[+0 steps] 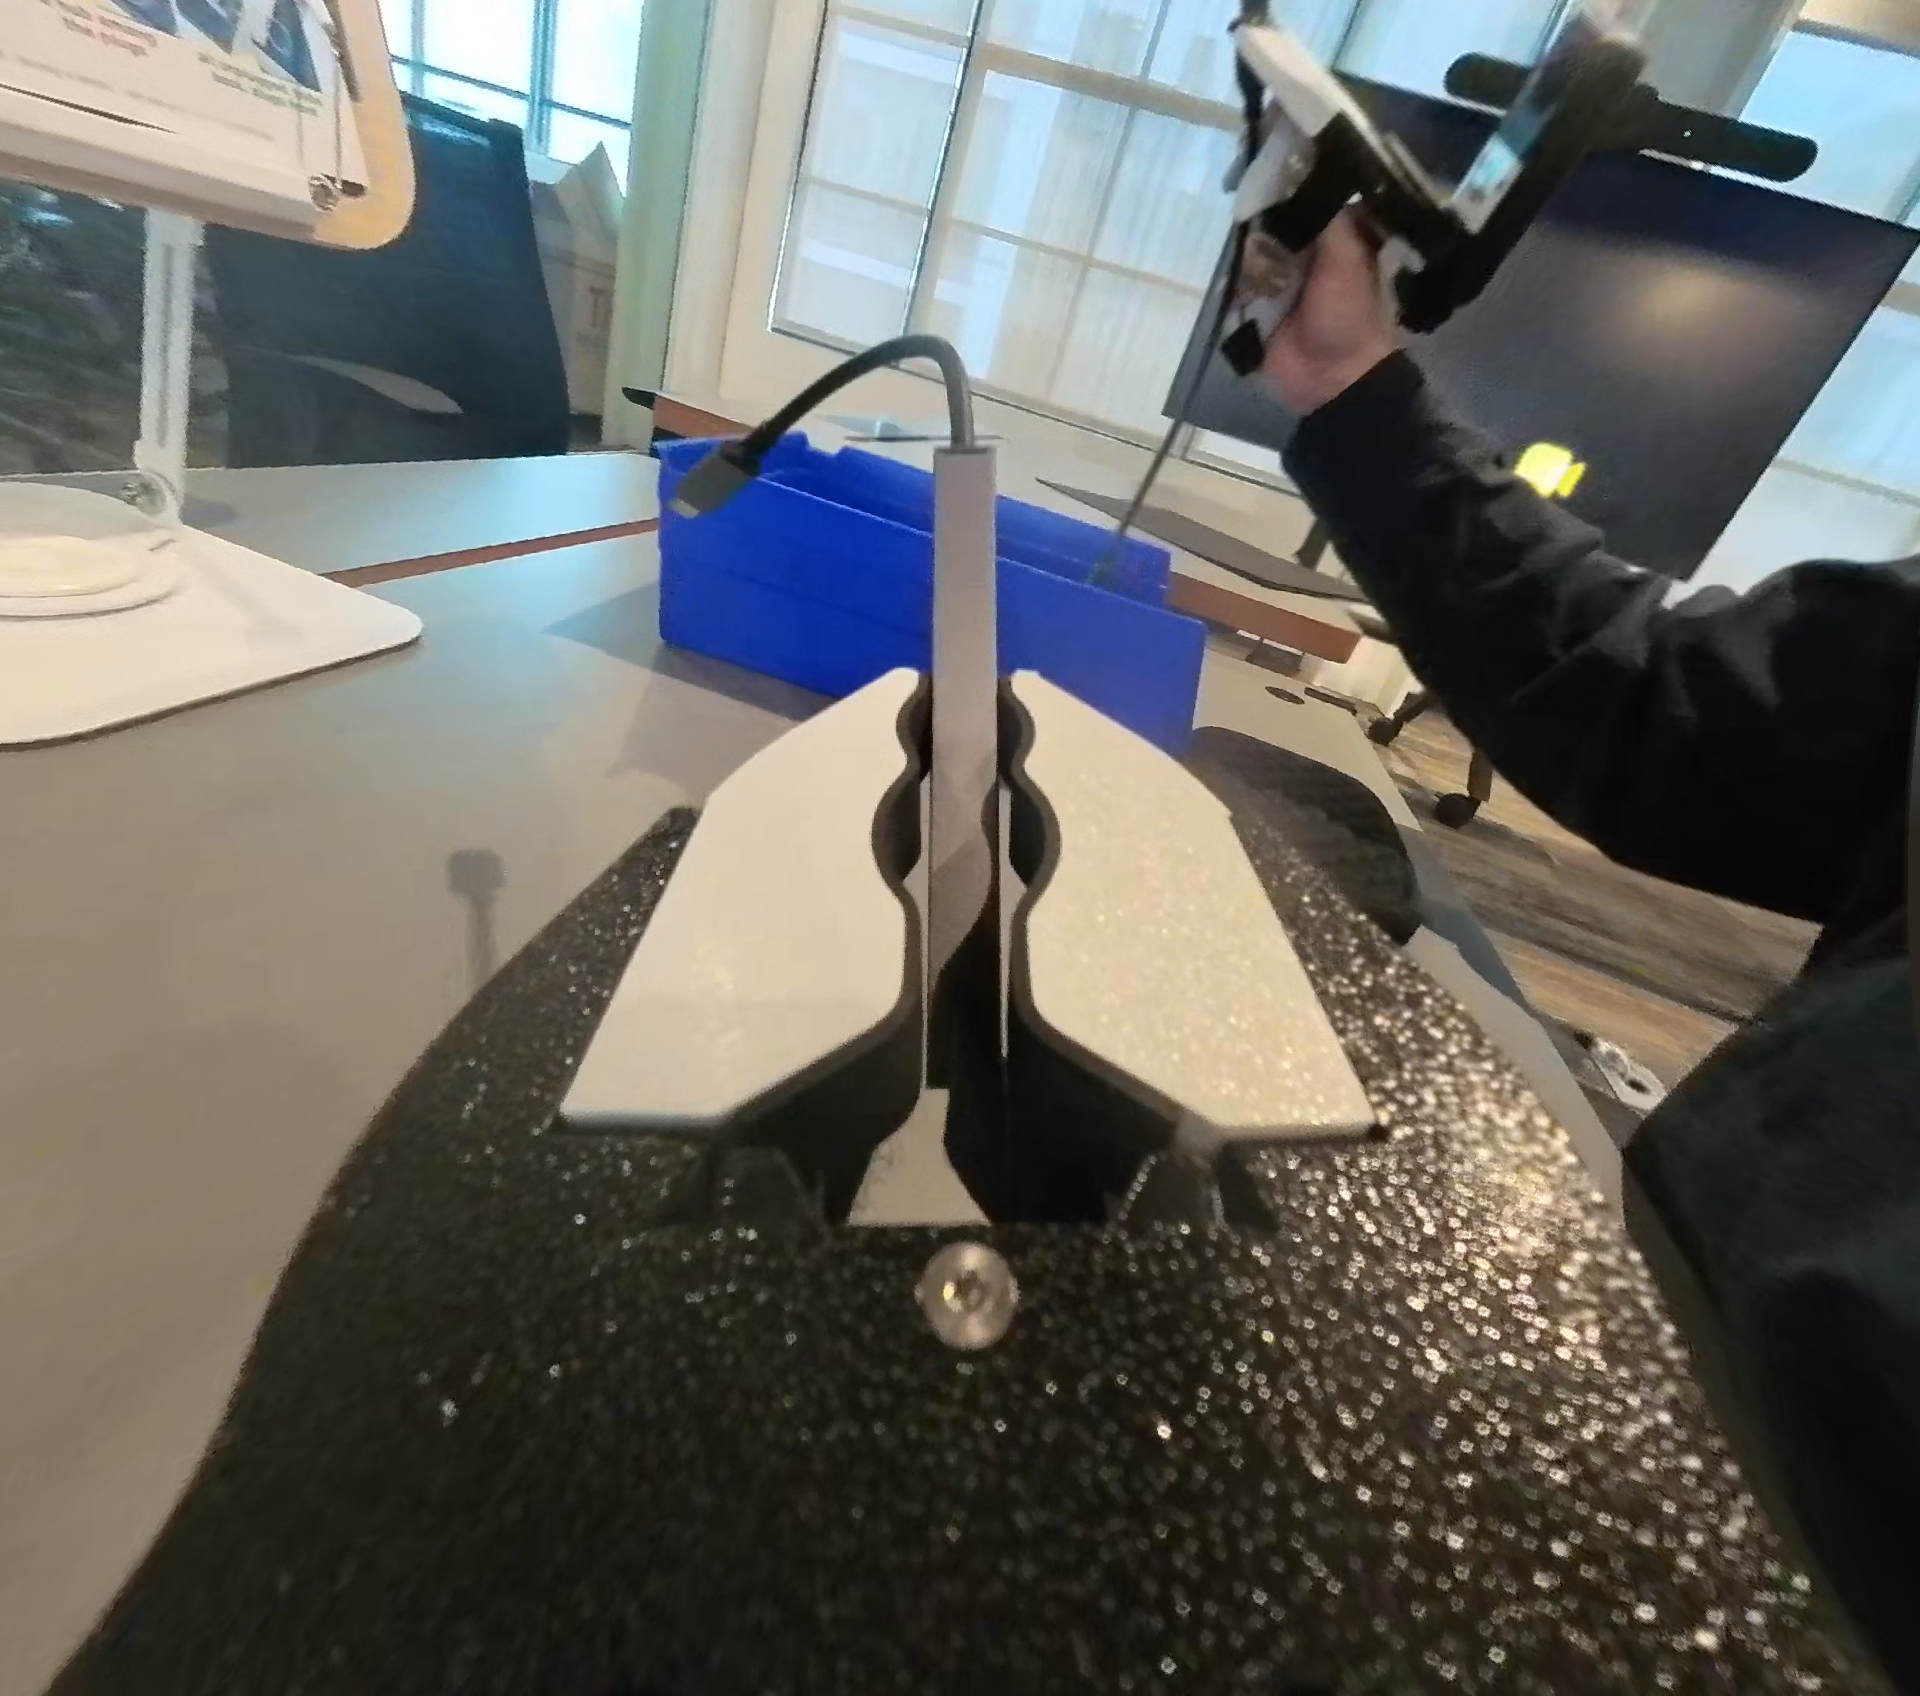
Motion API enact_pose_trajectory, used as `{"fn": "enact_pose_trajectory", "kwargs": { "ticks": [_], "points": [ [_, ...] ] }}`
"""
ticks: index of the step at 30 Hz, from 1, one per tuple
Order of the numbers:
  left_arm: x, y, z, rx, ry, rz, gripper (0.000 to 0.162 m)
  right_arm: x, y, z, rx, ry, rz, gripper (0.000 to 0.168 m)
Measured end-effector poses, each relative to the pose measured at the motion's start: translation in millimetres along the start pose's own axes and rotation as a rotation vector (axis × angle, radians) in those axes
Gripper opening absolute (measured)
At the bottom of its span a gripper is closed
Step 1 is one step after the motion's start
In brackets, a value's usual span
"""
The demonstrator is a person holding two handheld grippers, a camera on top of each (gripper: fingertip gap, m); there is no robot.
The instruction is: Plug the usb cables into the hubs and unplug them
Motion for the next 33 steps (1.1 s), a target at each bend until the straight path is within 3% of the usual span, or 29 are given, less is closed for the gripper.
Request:
{"fn": "enact_pose_trajectory", "kwargs": {
  "ticks": [5, 9, 13, 18, 20, 26, 28, 30, 33],
  "points": [
    [4.5, -1.1, 4.9, 0.018, 0.021, 0.002, 0.011, 72.1, 37.2, 8.8, -0.076, 0.138, -0.056, 0.009],
    [6.2, 0.0, 5.8, 0.023, 0.023, -0.008, 0.011, 134.7, 70.4, 10.5, -0.249, 0.554, -0.331, 0.010],
    [8.0, 0.5, 7.4, 0.028, 0.029, -0.014, 0.011, 180.6, 97.1, 2.2, -0.586, 0.931, -0.339, 0.009],
    [9.5, -3.3, 9.5, 0.050, 0.037, -0.005, 0.011, 216.7, 114.4, 6.0, -0.773, 1.210, -0.448, 0.009],
    [10.0, -5.0, 9.8, 0.060, 0.042, -0.001, 0.011, 226.7, 115.4, 8.0, -0.804, 1.317, -0.491, 0.024],
    [11.6, -5.3, 11.2, 0.052, 0.061, 0.018, 0.011, 196.6, 83.6, 15.8, -0.719, 1.476, -0.414, 0.082],
    [11.6, -5.1, 11.8, 0.046, 0.068, 0.027, 0.011, 170.3, 67.7, 20.3, -0.608, 1.489, -0.436, 0.087],
    [12.6, -5.5, 12.8, 0.039, 0.079, 0.039, 0.011, 131.1, 73.2, 32.4, -0.555, 1.384, -0.445, 0.085],
    [15.7, -6.9, 15.9, 0.030, 0.107, 0.065, 0.011, 75.0, 122.7, 52.0, -0.660, 1.147, -0.504, 0.076]
  ]
}}
Point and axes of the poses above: each gripper's, where its closed fingertips meet, z out along the fingers, x out of its underside, y = z × x across the jaws, the point moved 3 cm from there along -z, back along the fingers, and after that the axes turned 13 degrees about y, right-handed, at the moved point
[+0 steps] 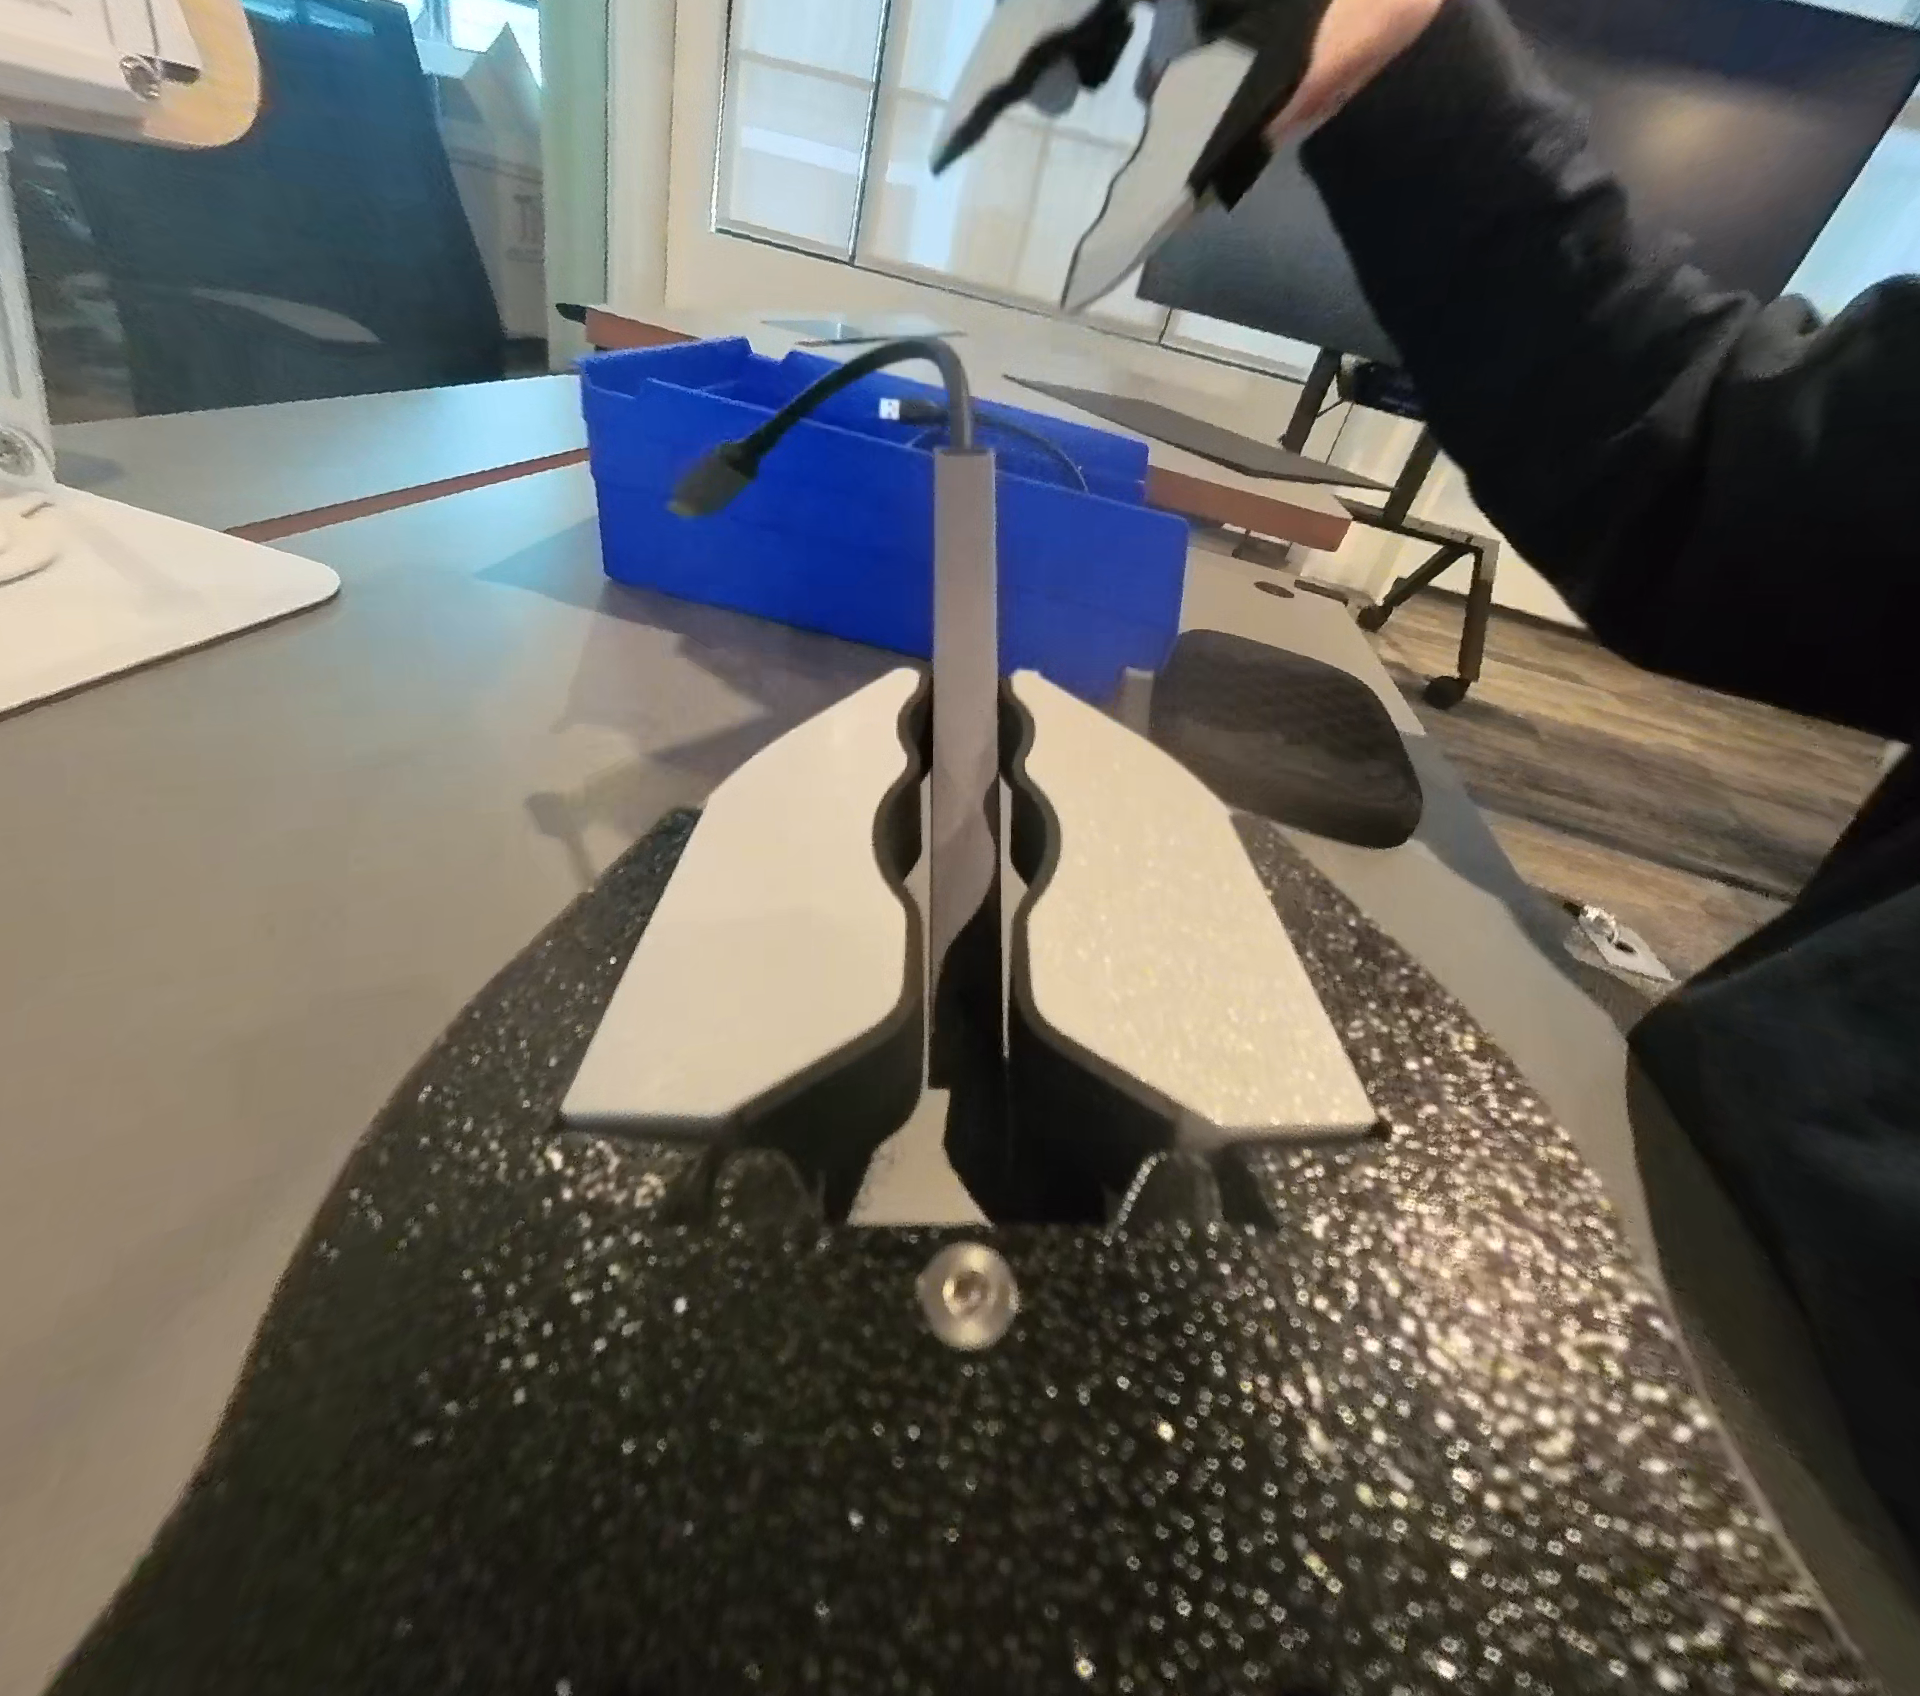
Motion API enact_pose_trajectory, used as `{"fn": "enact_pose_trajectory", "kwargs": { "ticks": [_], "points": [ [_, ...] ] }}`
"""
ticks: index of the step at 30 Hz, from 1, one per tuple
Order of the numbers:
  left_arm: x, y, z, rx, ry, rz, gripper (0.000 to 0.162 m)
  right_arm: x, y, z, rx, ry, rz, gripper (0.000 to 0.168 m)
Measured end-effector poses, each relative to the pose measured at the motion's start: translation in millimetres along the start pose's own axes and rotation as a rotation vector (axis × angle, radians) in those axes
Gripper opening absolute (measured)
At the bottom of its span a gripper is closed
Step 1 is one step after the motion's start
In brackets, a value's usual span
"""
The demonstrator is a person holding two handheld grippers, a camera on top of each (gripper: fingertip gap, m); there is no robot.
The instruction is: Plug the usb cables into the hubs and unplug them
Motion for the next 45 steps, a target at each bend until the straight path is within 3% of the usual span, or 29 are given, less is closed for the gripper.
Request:
{"fn": "enact_pose_trajectory", "kwargs": {
  "ticks": [3, 7, 11, 14, 15, 17, 19, 22, 25, 30, 39, 45],
  "points": [
    [3.6, -4.5, 2.8, -0.014, 0.033, 0.051, 0.011, -72.7, 49.9, -14.6, -0.069, -0.224, -0.265, 0.059],
    [7.1, -14.1, 8.6, -0.040, 0.098, 0.171, 0.011, -130.4, 103.8, -5.8, -0.136, -0.316, -0.489, 0.054],
    [11.0, -26.0, 15.2, -0.044, 0.146, 0.283, 0.011, -147.3, 127.6, 16.7, -0.221, -0.257, -0.579, 0.044],
    [11.9, -30.5, 17.9, -0.046, 0.158, 0.296, 0.011, -150.1, 140.9, 23.9, -0.292, -0.250, -0.619, 0.014],
    [12.3, -30.7, 18.2, -0.042, 0.157, 0.289, 0.011, -150.2, 140.0, 25.7, -0.283, -0.245, -0.609, 0.013],
    [5.8, -31.0, 17.2, -0.037, 0.102, 0.240, 0.019, -145.4, 133.6, 24.4, -0.256, -0.243, -0.609, 0.013],
    [-1.4, -28.0, 12.4, -0.043, 0.062, 0.205, 0.041, -134.6, 113.7, 16.9, -0.207, -0.247, -0.570, 0.012],
    [-11.1, -17.2, 1.0, -0.082, -0.001, 0.157, 0.059, -98.4, 65.2, -10.3, -0.132, -0.249, -0.446, 0.012],
    [-12.1, -6.9, -4.6, -0.114, -0.028, 0.112, 0.061, -47.7, 2.1, -33.7, -0.022, -0.159, -0.372, 0.012],
    [-4.2, 3.8, -2.1, -0.145, -0.007, 0.082, 0.055, 20.4, -73.7, -46.9, -0.001, 0.112, -0.255, 0.012],
    [-0.3, 13.7, -4.0, -0.175, 0.007, 0.055, 0.052, 52.7, -94.2, 48.5, -0.089, 0.423, -0.303, 0.012],
    [-0.6, 16.3, -5.5, -0.187, 0.006, 0.044, 0.050, 49.7, -87.5, 97.6, -0.168, 0.359, -0.299, 0.012]
  ]
}}
Point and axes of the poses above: each gripper's, where its closed fingertips meet, z out along the fingers, x out of its underside, y = z × x across the jaws, the point moved 3 cm from there along -z, back along the fingers, and after that the axes turned 13 degrees about y, right-handed, at the moved point
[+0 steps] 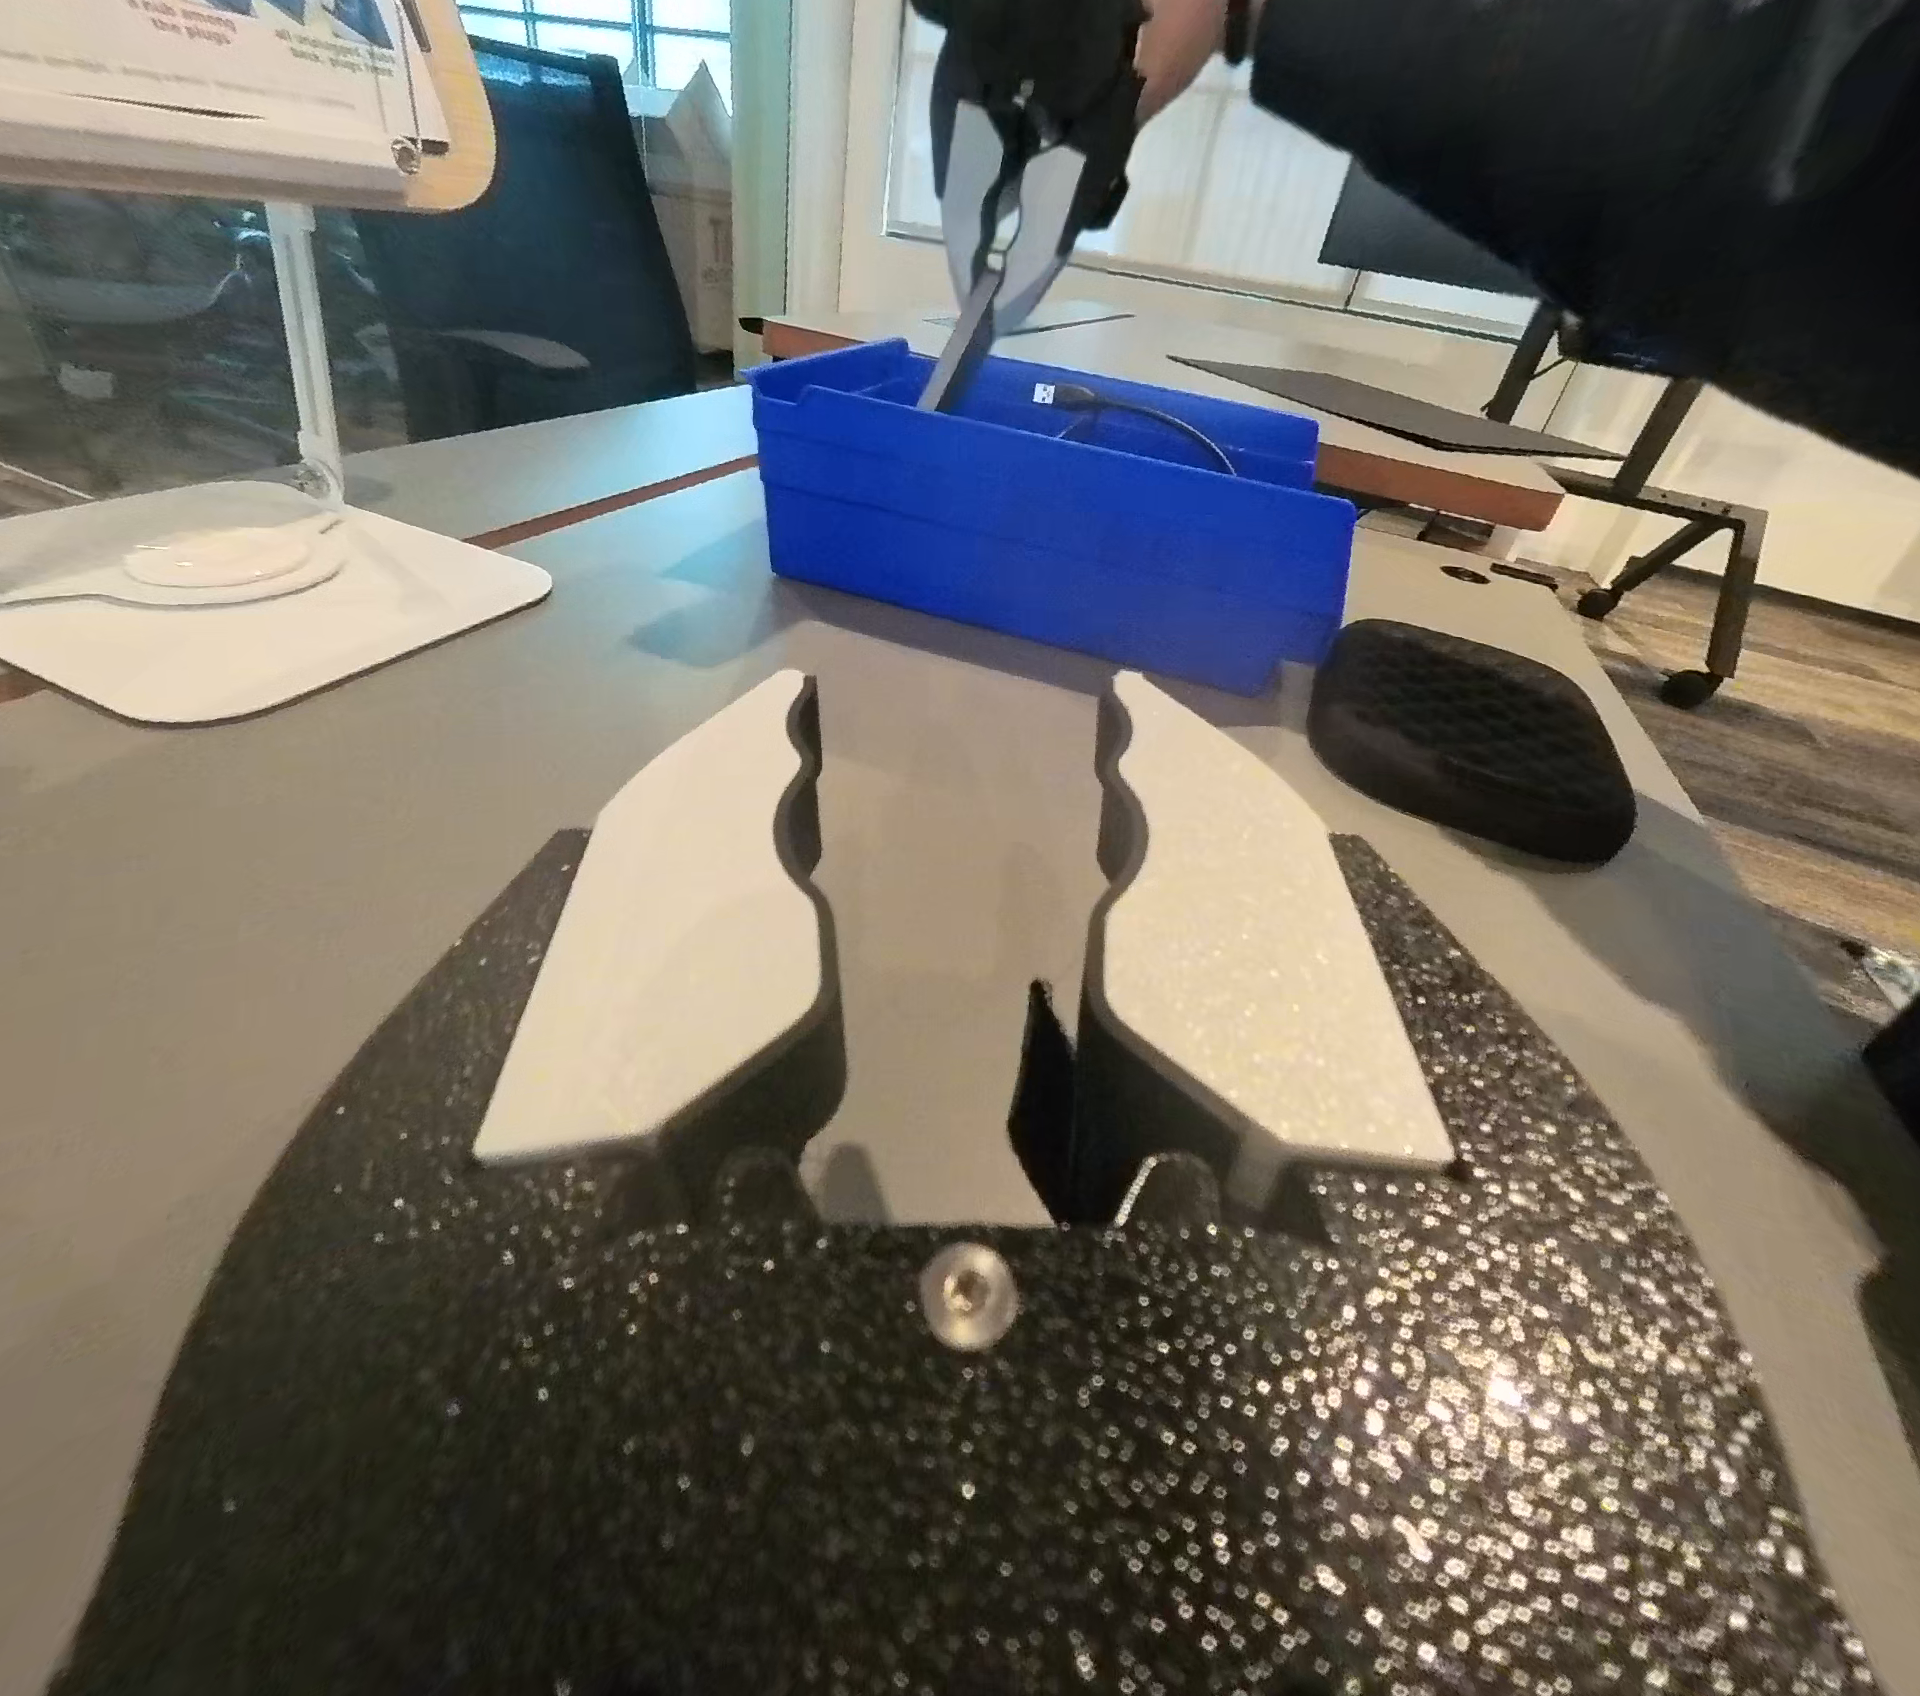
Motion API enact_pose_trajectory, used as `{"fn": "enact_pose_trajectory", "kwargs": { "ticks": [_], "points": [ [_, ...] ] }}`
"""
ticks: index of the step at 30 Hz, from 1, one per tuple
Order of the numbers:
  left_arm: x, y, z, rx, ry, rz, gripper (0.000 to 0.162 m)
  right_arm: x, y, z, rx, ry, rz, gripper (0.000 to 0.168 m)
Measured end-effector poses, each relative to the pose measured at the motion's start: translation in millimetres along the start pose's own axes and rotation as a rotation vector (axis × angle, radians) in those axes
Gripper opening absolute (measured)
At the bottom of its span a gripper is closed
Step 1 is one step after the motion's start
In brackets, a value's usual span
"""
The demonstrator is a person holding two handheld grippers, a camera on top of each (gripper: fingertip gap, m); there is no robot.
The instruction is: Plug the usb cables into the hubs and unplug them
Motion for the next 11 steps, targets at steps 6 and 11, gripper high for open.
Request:
{"fn": "enact_pose_trajectory", "kwargs": {
  "ticks": [6, 11],
  "points": [
    [0.6, -0.8, 1.4, 0.003, 0.010, -0.003, 0.049, -23.9, 1.9, 25.0, -0.088, -0.294, 0.076, 0.012],
    [1.5, -0.3, 4.1, -0.001, 0.021, -0.011, 0.049, -20.6, 6.9, 48.3, -0.140, -0.368, 0.172, 0.012]
  ]
}}
Point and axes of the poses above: each gripper's, where its closed fingertips meet, z out along the fingers, x out of its underside, y = z × x across the jaws, the point moved 3 cm from there along -z, back along the fingers, and after that the axes turned 13 degrees about y, right-handed, at the moved point
